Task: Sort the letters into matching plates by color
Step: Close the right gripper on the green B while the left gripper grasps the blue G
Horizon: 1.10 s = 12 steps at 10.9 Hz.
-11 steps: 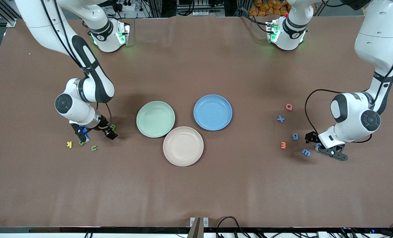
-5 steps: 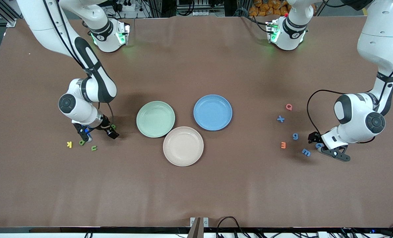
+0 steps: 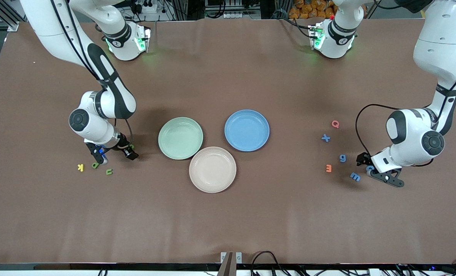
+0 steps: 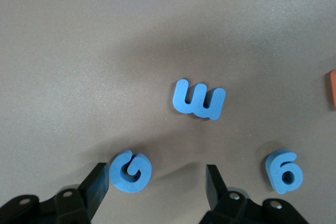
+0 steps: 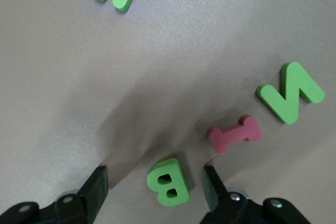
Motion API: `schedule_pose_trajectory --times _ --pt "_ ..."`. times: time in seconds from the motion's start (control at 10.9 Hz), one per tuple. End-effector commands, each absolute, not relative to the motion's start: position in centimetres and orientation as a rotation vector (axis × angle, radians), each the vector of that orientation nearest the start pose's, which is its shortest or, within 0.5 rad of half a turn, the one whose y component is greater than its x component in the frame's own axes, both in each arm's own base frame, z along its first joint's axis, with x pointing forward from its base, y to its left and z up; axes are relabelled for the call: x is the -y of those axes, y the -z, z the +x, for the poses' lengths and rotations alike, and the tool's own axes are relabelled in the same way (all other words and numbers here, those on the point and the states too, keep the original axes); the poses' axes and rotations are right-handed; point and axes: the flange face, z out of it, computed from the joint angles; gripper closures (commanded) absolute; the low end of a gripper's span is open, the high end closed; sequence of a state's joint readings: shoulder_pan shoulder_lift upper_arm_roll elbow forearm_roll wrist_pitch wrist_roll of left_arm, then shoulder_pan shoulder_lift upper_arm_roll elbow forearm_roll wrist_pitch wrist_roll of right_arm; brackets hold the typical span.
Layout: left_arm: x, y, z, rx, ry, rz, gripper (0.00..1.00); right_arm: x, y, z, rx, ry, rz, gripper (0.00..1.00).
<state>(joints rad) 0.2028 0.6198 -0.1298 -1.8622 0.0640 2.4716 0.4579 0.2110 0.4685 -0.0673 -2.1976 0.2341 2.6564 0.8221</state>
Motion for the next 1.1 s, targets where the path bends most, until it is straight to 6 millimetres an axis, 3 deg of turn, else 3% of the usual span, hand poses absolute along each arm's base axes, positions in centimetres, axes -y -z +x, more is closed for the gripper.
schedule_pose_trajectory --times 0.0,0.46,1.01 --pt "-5.2 -18.4 64.0 -0.716 -0.012 -3.064 0.17 -7.6 -16.5 53.3 -1.317 -0.067 -2.778 0.21" --pt "-6.0 -18.3 63.8 -0.763 -0.029 -3.013 0.22 -7.8 -17.2 52.4 -1.308 -0.071 -2.781 0.32" --pt "-5.9 -17.7 63.9 -0.77 -0.041 -3.013 0.25 -6.5 -16.2 52.5 -1.297 -0.051 -2.792 0.39"
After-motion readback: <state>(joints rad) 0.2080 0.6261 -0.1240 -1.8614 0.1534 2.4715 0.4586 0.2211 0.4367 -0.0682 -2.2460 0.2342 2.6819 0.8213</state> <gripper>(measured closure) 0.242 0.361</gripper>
